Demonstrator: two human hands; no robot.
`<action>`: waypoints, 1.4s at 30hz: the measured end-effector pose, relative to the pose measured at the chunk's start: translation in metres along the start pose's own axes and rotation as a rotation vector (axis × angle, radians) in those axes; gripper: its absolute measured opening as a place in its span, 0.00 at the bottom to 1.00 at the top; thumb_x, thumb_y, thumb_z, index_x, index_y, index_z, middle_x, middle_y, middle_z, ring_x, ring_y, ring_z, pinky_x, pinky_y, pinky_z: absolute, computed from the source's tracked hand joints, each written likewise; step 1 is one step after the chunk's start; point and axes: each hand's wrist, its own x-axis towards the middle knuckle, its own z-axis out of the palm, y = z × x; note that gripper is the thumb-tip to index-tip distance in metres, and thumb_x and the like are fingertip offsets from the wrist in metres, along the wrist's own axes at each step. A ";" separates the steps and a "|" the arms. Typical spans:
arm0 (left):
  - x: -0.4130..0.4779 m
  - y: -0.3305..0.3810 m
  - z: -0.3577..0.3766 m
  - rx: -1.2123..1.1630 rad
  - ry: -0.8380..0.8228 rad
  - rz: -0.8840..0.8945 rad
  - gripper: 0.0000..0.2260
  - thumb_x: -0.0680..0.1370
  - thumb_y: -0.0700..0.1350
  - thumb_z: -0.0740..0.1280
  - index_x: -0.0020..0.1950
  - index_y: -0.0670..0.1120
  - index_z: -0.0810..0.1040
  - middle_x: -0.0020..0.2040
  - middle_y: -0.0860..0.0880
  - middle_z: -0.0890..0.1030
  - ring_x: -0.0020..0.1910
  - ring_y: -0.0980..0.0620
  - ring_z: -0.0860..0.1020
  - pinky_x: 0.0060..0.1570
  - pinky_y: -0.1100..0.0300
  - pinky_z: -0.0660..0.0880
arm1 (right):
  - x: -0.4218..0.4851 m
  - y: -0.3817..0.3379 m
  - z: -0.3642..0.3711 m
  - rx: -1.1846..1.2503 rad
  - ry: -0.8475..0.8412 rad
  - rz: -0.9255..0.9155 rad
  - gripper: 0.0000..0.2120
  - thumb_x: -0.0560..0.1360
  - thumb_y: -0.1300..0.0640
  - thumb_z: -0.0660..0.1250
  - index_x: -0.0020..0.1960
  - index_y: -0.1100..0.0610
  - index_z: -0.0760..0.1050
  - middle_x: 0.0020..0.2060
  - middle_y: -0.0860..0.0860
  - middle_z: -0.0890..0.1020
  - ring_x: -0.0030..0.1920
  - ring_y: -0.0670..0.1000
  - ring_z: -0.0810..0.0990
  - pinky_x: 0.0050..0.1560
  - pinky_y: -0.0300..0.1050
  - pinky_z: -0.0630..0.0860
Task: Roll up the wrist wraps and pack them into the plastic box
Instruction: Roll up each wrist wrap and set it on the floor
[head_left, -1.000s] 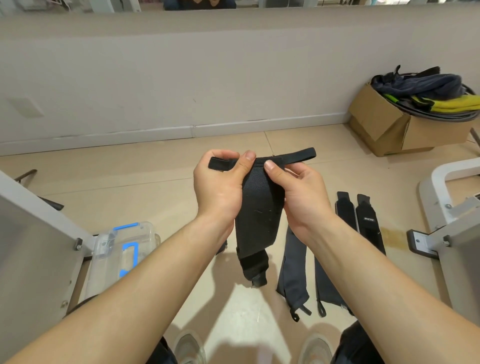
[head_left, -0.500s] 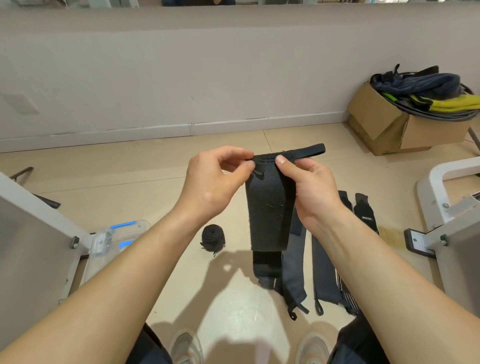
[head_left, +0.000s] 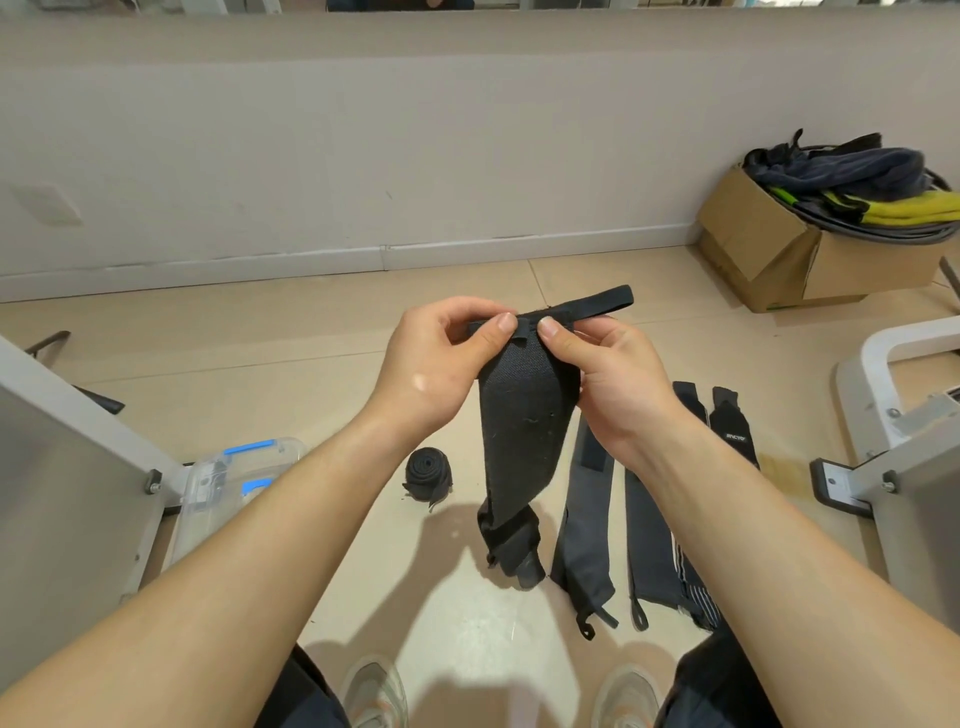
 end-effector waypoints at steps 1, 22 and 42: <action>0.000 0.001 0.001 -0.021 0.021 -0.002 0.04 0.78 0.47 0.73 0.51 0.51 0.86 0.45 0.50 0.87 0.48 0.50 0.85 0.56 0.43 0.81 | 0.000 0.001 0.001 -0.012 0.014 -0.018 0.05 0.79 0.63 0.69 0.53 0.61 0.82 0.44 0.52 0.88 0.46 0.49 0.86 0.45 0.39 0.80; -0.008 0.006 0.020 -0.100 0.359 -0.065 0.03 0.77 0.46 0.75 0.44 0.54 0.85 0.42 0.51 0.87 0.46 0.51 0.84 0.48 0.57 0.81 | -0.005 0.000 0.014 -0.319 0.242 -0.355 0.04 0.75 0.64 0.75 0.48 0.57 0.84 0.40 0.45 0.86 0.41 0.42 0.85 0.45 0.37 0.81; -0.007 -0.005 0.011 0.040 0.218 0.022 0.04 0.74 0.48 0.75 0.43 0.58 0.84 0.43 0.56 0.87 0.47 0.53 0.84 0.55 0.46 0.81 | 0.009 -0.001 -0.003 -0.429 0.015 -0.178 0.13 0.75 0.61 0.76 0.58 0.58 0.82 0.46 0.54 0.84 0.47 0.56 0.85 0.54 0.53 0.83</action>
